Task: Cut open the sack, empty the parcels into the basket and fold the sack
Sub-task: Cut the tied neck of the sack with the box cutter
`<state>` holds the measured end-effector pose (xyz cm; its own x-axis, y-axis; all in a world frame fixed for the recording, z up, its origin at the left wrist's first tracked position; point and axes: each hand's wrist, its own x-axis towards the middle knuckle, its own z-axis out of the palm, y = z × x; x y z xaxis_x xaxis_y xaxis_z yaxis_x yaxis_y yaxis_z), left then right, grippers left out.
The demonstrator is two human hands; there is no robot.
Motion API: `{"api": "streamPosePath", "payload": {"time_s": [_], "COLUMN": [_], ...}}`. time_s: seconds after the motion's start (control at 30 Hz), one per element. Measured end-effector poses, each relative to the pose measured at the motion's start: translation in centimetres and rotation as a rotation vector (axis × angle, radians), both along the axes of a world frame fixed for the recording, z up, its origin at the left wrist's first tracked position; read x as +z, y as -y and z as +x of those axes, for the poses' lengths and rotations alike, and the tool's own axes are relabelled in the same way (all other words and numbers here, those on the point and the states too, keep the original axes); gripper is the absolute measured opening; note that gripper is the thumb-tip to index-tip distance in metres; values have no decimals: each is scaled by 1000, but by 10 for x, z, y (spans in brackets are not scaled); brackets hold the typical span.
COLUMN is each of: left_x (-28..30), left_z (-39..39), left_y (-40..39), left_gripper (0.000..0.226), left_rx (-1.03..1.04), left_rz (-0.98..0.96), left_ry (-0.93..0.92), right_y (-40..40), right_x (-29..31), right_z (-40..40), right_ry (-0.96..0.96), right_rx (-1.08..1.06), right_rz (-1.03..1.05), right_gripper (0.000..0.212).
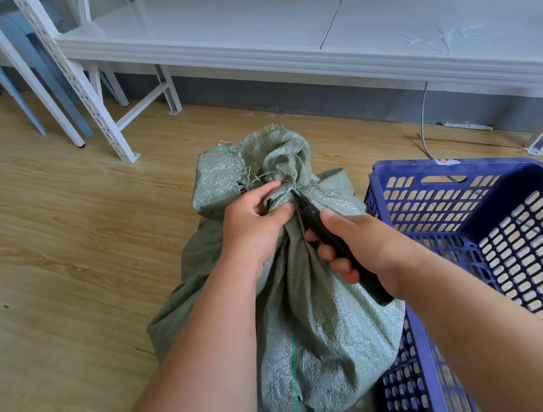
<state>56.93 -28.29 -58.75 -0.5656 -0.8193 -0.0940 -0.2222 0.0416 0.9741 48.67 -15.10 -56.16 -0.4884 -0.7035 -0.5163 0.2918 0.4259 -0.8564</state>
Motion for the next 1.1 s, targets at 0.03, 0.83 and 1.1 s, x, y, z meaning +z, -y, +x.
{"api": "streamPosePath", "payload": {"time_s": [0.03, 0.83, 1.1], "left_x": [-1, 1, -5], "left_z": [-1, 0, -2], "left_y": [0, -9, -6], "left_gripper": [42, 35, 35], "left_rx": [3, 59, 43], "left_rz": [-38, -355, -265], "left_ry": [31, 156, 47], "right_y": [0, 15, 4], "right_x": [0, 14, 15], "right_z": [2, 4, 0], "right_ry": [4, -329, 328], "right_rx": [-15, 22, 8], "right_rz": [3, 179, -22], "right_gripper": [40, 44, 42]}}
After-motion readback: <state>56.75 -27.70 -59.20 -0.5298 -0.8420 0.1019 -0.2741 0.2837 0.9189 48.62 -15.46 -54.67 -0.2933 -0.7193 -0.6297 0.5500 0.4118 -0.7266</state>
